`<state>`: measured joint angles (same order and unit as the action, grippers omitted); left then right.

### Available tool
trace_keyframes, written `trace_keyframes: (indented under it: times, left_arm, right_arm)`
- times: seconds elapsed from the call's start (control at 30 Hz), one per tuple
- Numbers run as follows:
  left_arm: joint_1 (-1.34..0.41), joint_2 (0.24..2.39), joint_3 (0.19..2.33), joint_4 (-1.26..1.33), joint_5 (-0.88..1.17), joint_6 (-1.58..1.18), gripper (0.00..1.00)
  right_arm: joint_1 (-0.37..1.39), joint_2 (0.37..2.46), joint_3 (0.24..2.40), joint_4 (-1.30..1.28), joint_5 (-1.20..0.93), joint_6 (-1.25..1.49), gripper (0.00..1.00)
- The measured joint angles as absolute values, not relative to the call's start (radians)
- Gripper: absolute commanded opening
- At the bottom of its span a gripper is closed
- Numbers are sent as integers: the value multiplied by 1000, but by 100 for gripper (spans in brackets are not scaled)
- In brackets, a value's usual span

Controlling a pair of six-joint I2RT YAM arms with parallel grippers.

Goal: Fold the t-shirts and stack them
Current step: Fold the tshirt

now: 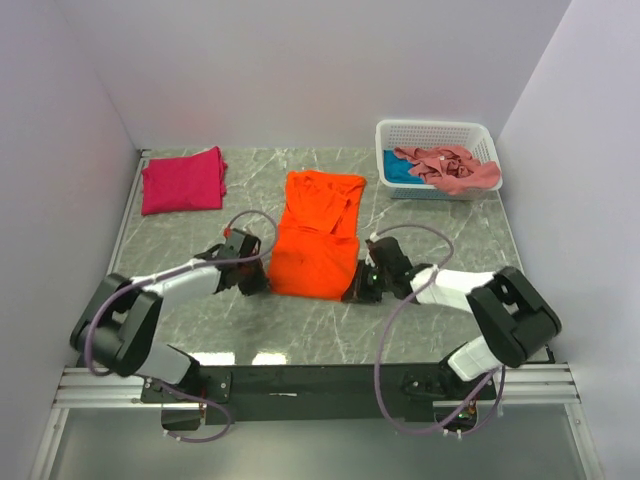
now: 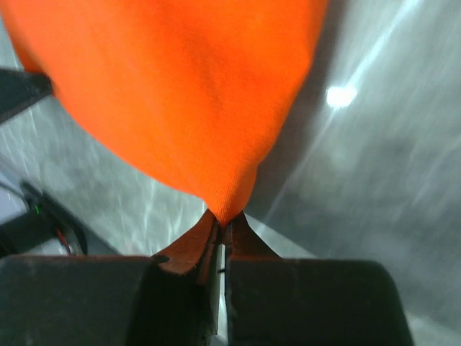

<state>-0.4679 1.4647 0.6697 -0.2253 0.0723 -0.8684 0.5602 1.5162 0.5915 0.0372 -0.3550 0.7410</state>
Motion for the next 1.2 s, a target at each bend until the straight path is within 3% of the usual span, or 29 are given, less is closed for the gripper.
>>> trace_keyframes:
  times: [0.3,0.43,0.57,0.87,1.03,1.2]
  left_arm:
    - [-669,1066,533,-588,86,-1025,1]
    - [-680,1006,664,-728,76,-1053,1]
    - [-675,1073,874,-754,-9,-1028,1]
    - [-517,1454,1265,-628,-130,-920,1]
    - [-472,1674,1482,-596,-125,-872,1]
    - [-436,1905,1668,-593,-120,-839,1]
  right_arm:
    - [759,1109,393,-198,-426,852,0]
    - [727,978,498,-387,-412,831,0]
    - [558,955,655,-463,-421,756,0]
    - [340,1241,950,-395,-513,636,0]
    - [218,1412,1011,-292,-634,628,0]
    - [150,1672,1127,-246,-753,623,0]
